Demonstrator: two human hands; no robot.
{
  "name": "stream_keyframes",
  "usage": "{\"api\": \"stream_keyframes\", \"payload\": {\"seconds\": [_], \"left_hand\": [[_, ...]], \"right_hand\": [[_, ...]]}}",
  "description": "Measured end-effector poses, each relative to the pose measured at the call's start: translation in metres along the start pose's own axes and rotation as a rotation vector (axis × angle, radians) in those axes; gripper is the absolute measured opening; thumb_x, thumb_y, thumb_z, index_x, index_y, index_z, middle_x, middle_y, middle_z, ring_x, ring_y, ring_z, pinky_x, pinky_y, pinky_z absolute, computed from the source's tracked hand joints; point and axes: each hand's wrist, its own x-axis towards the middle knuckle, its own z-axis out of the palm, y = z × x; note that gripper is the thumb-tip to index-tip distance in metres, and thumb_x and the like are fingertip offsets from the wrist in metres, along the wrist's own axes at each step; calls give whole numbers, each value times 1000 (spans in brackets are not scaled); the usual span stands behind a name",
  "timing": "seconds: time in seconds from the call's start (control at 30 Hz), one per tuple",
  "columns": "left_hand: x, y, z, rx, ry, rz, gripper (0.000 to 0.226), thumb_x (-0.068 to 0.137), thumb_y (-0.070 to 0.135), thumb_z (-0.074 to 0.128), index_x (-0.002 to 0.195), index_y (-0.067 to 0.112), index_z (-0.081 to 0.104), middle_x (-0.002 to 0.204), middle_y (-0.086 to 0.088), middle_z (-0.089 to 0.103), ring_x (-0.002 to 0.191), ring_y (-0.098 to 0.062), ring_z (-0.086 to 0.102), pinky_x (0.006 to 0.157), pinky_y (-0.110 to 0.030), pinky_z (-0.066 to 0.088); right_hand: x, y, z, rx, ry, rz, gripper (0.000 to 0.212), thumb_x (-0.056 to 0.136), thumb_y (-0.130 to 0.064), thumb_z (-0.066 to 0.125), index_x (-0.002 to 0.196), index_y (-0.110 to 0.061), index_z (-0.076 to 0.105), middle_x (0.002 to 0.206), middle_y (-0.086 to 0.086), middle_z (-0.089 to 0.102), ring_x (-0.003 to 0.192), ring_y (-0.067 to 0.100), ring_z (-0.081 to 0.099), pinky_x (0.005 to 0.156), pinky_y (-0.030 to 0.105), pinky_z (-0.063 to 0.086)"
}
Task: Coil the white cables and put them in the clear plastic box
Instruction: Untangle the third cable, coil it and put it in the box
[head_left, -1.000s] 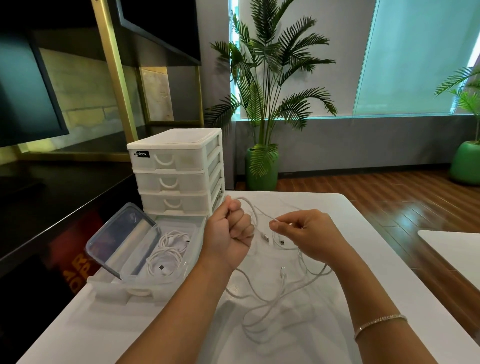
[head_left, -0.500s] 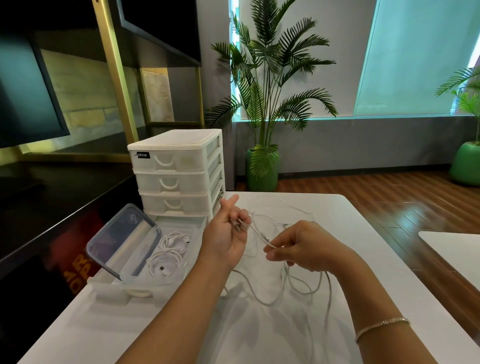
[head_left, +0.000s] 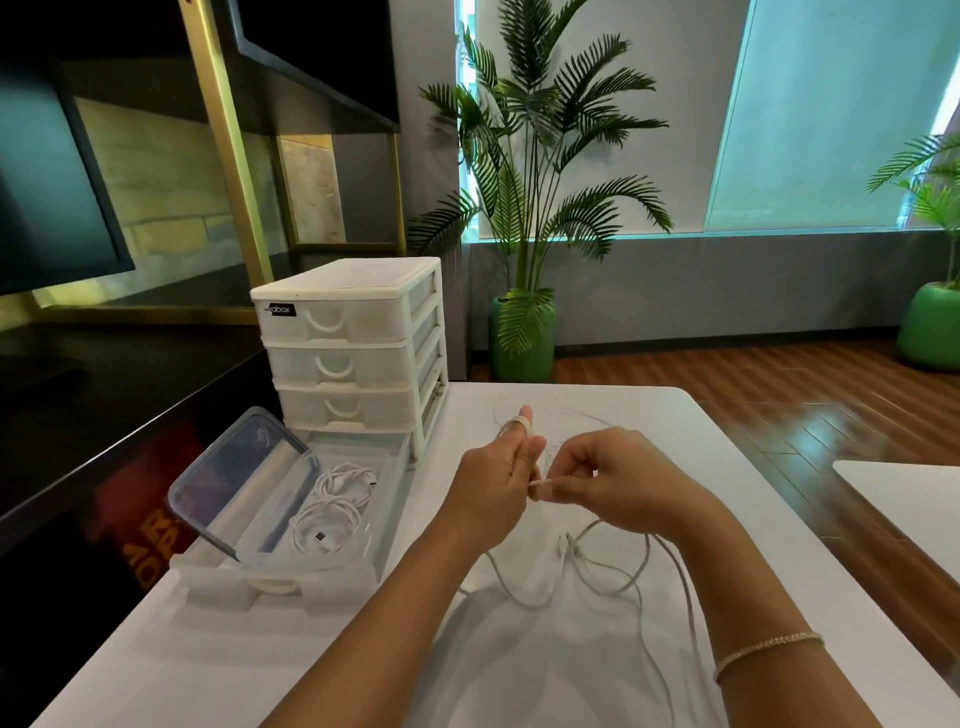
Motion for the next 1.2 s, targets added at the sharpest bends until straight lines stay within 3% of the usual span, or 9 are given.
{"api": "stream_keyframes", "payload": {"seconds": [0.1, 0.13, 0.2, 0.27, 0.47, 0.63, 0.77, 0.97, 1.2], "left_hand": [[0, -2, -1, -19, -82, 2, 47, 98, 37, 30, 143, 21, 35, 136, 0, 53, 115, -15, 57, 95, -21, 45], [0, -1, -2, -32, -100, -1, 47, 99, 37, 30, 140, 19, 40, 133, -1, 55, 108, -15, 59, 93, -22, 46], [0, 1, -5, -10, -124, -16, 47, 99, 38, 28, 128, 11, 54, 90, 5, 63, 76, -7, 54, 73, -15, 43], [1, 0, -9, 10, -149, -39, 46, 98, 39, 30, 111, 7, 60, 67, 9, 48, 63, -7, 45, 63, -14, 36], [2, 0, -12, 65, -204, -2, 41, 94, 41, 42, 91, 10, 68, 74, 2, 60, 65, -6, 49, 61, -11, 36], [3, 3, -19, 22, -22, 12, 35, 97, 33, 41, 77, 14, 63, 64, 17, 50, 62, -2, 48, 56, -2, 35], [4, 2, -24, -149, 95, -76, 38, 97, 35, 41, 66, 18, 54, 53, -5, 42, 53, -3, 41, 60, -22, 43], [9, -5, -24, -507, 62, -201, 40, 97, 34, 42, 64, 15, 54, 36, 10, 27, 38, -7, 20, 42, -21, 20], [9, -4, -21, -573, 3, -282, 44, 96, 34, 43, 56, 18, 51, 37, 9, 28, 38, -7, 20, 41, -21, 18]], "right_hand": [[2, 3, 0, 21, 123, -4, 10, 81, -25, 68, 73, -20, 67, 72, -7, 63, 72, 10, 57, 63, 18, 44], [3, 3, 0, 36, 155, -2, 12, 80, -25, 70, 69, -22, 65, 72, -8, 63, 71, 9, 58, 62, 18, 44], [3, 5, -1, 80, 204, 19, 14, 79, -24, 71, 68, -24, 63, 71, -9, 62, 68, 8, 57, 59, 17, 42], [3, 8, -5, 118, 251, 43, 10, 80, -23, 71, 72, -22, 64, 71, -7, 62, 66, 8, 55, 57, 16, 39], [2, 10, -8, 98, 354, 47, 10, 80, -27, 69, 80, -17, 67, 64, -12, 53, 59, 5, 48, 55, 14, 34], [1, 11, -12, 32, 384, 84, 25, 81, -43, 64, 73, -19, 62, 57, -12, 48, 54, 4, 45, 53, 16, 31], [4, 15, -11, 84, 364, 118, 34, 84, -44, 58, 78, -12, 67, 61, -4, 57, 58, 10, 51, 61, 25, 45], [2, 16, -13, 137, 388, 136, 32, 87, -41, 55, 72, -14, 64, 64, -3, 60, 57, 9, 51, 56, 20, 38], [4, 18, -12, 172, 579, 56, 27, 82, -35, 65, 63, -17, 62, 60, -6, 58, 59, 10, 53, 59, 21, 42]]}}
